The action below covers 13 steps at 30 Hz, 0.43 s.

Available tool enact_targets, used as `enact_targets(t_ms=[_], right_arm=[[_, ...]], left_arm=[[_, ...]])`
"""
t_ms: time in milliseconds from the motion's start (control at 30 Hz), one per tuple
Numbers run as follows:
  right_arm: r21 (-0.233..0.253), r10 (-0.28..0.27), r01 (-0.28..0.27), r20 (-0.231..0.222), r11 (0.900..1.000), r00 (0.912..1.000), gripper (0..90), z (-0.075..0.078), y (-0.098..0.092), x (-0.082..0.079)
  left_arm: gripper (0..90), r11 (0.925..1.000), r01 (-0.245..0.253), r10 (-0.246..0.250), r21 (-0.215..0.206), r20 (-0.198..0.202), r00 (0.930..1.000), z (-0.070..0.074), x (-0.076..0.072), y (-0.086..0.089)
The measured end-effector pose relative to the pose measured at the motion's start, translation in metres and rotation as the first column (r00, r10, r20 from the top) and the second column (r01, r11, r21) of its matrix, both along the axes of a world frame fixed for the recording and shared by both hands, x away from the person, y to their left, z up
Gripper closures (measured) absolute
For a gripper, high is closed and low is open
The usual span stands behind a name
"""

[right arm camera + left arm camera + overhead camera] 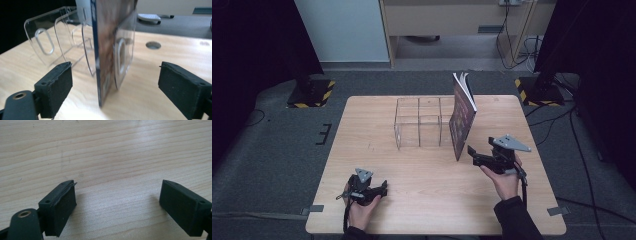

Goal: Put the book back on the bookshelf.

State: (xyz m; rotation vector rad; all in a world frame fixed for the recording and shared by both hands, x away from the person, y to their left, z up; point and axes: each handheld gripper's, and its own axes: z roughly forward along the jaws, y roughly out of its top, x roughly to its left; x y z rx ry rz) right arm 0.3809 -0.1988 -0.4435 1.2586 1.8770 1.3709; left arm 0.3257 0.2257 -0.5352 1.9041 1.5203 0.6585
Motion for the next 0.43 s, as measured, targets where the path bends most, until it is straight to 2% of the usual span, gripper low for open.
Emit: enact_targets(t_ms=[267,367,433], right_arm=[[-0.037,-0.022,0.019,-0.074,0.999,0.997,10.6,-0.031,-0.028,-0.015],[-0.086,-0.039,0.03,-0.103,0.996,0.9939,10.5,-0.044,-0.037,-0.02],[-0.115,-0.053,0.037,-0.141,0.993,0.9886,10.2,-0.053,-0.044,-0.021]], left_arm=[[11.9,1.0,0.005,-0.005,0.001,-0.003,1.0,0.0,0.0,0.0],[11.5,1.0,0.007,-0.007,0.0,-0.004,1.0,0.0,0.0,0.0],[11.4,1.0,0.008,-0.008,-0.001,-0.004,1.0,0.0,0.0,0.0]])
